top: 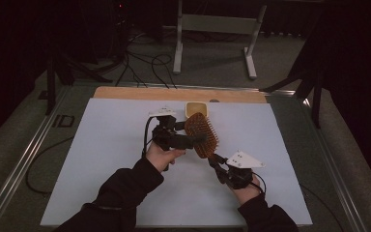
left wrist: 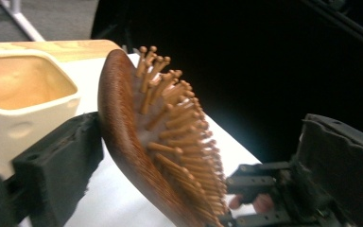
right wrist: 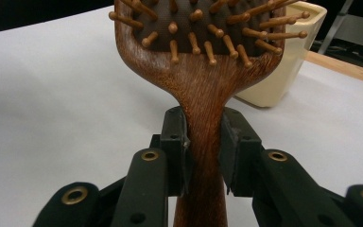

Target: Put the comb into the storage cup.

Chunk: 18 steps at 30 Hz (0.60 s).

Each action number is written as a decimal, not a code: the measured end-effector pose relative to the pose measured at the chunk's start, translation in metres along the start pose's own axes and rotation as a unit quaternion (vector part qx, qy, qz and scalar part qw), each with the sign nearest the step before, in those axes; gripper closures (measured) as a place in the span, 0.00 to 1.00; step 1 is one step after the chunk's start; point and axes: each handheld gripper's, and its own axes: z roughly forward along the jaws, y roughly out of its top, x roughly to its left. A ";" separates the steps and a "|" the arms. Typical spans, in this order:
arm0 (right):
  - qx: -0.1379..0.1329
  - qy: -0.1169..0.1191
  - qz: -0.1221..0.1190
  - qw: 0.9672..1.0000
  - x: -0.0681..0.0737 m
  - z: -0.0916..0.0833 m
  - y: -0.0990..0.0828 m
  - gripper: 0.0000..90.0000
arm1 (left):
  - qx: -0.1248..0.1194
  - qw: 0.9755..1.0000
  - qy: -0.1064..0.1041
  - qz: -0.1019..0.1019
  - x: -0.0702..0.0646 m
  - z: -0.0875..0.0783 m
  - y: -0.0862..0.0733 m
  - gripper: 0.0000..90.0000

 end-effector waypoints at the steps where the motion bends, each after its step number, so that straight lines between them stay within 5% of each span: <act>1: -0.001 0.000 0.001 1.000 0.000 0.000 0.000 0.82 | -0.001 1.000 0.003 0.000 0.000 0.002 0.000 0.05; 6: -0.002 -0.003 0.003 1.000 -0.001 -0.001 0.001 0.82 | -0.023 0.999 0.023 -0.022 0.002 0.007 0.000 0.16; 12: 0.002 -0.003 0.000 1.000 0.001 0.001 0.000 0.81 | -0.008 0.998 0.052 -0.029 0.000 0.019 -0.003 0.20; 18: -0.001 -0.002 0.002 1.000 0.000 0.000 0.000 0.81 | -0.019 0.997 0.058 -0.053 0.000 0.021 -0.005 0.33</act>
